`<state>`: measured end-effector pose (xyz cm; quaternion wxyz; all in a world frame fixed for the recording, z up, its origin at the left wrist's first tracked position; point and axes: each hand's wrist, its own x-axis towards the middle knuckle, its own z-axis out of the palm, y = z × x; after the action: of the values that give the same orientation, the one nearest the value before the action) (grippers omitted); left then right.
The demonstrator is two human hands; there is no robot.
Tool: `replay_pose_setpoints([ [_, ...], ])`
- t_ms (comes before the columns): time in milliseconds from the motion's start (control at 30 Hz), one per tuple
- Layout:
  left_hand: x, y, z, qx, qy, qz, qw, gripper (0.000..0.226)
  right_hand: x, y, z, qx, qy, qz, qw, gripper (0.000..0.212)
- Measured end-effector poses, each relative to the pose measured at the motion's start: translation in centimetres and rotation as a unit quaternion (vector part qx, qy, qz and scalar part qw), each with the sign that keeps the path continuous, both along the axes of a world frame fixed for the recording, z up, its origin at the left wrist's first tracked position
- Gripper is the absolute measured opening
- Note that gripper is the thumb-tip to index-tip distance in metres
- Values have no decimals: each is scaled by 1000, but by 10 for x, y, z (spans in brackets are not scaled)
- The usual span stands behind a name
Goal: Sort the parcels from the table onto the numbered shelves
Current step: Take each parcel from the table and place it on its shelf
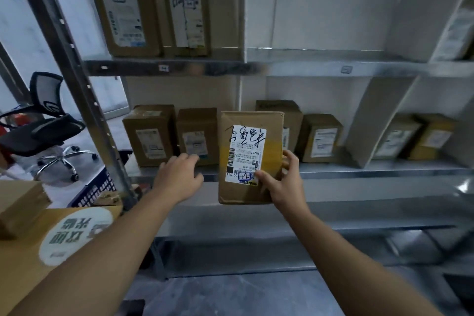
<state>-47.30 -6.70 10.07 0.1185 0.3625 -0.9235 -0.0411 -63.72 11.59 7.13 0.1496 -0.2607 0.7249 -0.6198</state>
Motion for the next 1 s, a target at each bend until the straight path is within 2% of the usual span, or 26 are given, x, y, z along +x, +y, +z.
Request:
replay_pose_setpoints([
  [267, -65, 41, 30, -20, 68, -55, 996, 45, -46, 59, 24, -39, 22, -38, 998, 75],
  [667, -132, 85, 17, 11, 29, -141, 990, 47, -78, 133, 5, -49, -3, -169, 984, 75],
  [1000, -197, 120, 0, 34, 13, -252, 967, 45, -95, 182, -8, -20, -21, -290, 957, 73],
])
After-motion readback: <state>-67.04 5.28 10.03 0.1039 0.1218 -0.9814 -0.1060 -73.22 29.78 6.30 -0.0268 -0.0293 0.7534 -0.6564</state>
